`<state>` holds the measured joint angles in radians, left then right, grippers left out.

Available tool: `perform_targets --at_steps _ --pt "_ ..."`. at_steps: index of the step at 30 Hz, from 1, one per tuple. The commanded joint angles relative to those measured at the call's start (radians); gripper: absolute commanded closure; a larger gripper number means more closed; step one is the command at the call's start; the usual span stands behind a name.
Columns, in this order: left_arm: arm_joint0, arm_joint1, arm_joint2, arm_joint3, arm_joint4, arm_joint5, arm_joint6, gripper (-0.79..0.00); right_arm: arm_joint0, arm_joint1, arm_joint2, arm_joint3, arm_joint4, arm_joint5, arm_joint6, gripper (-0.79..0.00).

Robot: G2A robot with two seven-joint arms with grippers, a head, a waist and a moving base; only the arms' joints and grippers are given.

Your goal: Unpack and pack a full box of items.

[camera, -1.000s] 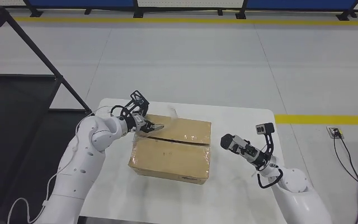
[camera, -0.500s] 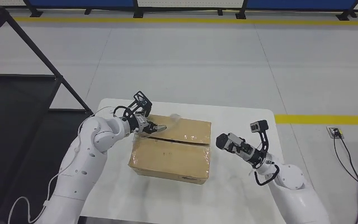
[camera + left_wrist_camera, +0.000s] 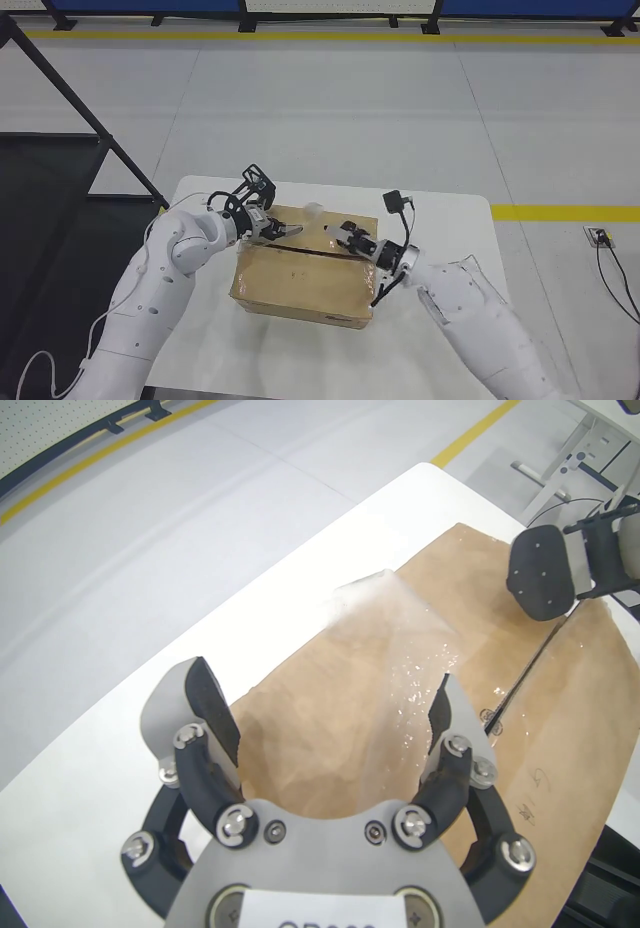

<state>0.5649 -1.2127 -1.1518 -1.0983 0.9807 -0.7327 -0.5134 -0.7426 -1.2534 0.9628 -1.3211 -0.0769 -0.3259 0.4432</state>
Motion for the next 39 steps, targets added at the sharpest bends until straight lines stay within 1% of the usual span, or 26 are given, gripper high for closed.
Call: perform_targets --at_steps 1,4,7,12,19,21,23,26,29,32,33,35,39 --pt "0.002 0.001 0.002 -0.001 -0.002 0.000 0.005 -0.785 0.001 -0.009 -0.032 -0.009 -0.127 0.021 -0.120 -0.785" --pt "0.008 0.003 0.001 -0.006 -0.005 -0.004 0.013 -0.785 0.002 -0.023 -0.078 -0.020 -0.289 0.071 -0.249 -0.785" --pt "0.019 0.008 -0.005 -0.019 -0.005 -0.010 0.017 -0.785 0.004 -0.036 -0.109 -0.019 -0.387 0.119 -0.324 -0.785" --pt "0.042 0.020 -0.040 -0.042 -0.006 0.004 0.047 -0.785 0.016 -0.055 -0.128 0.007 -0.417 0.153 -0.376 -0.785" --pt "0.101 0.048 -0.148 -0.085 -0.051 0.033 0.087 -0.785 0.032 -0.076 -0.142 0.025 -0.486 0.209 -0.417 -0.785" --pt "0.122 0.057 -0.185 -0.098 -0.078 0.035 0.084 -0.785 0.038 -0.083 -0.150 0.021 -0.502 0.228 -0.420 -0.785" --pt "0.140 0.064 -0.213 -0.112 -0.082 0.055 0.081 -0.785 0.047 -0.091 -0.157 0.018 -0.519 0.246 -0.422 -0.785" --pt "0.166 0.071 -0.238 -0.126 -0.090 0.087 0.094 -0.785 0.066 -0.104 -0.181 0.013 -0.586 0.310 -0.430 -0.785" --pt "0.198 0.077 -0.265 -0.143 -0.118 0.088 0.110 -0.785 0.099 -0.122 -0.224 0.016 -0.691 0.432 -0.386 -0.785" --pt "0.237 0.085 -0.296 -0.168 -0.134 0.094 0.129 -0.785 0.145 -0.143 -0.247 0.038 -0.729 0.550 -0.292 -0.785" --pt "0.253 0.088 -0.308 -0.179 -0.131 0.101 0.139 -0.785 0.154 -0.149 -0.248 0.038 -0.731 0.576 -0.290 -0.785" --pt "0.292 0.094 -0.336 -0.207 -0.125 0.112 0.166 -0.785 0.154 -0.149 -0.248 0.038 -0.731 0.576 -0.290 -0.785" --pt "0.372 0.105 -0.400 -0.257 -0.166 0.122 0.198 -0.785 0.154 -0.149 -0.248 0.038 -0.731 0.576 -0.290 -0.785"
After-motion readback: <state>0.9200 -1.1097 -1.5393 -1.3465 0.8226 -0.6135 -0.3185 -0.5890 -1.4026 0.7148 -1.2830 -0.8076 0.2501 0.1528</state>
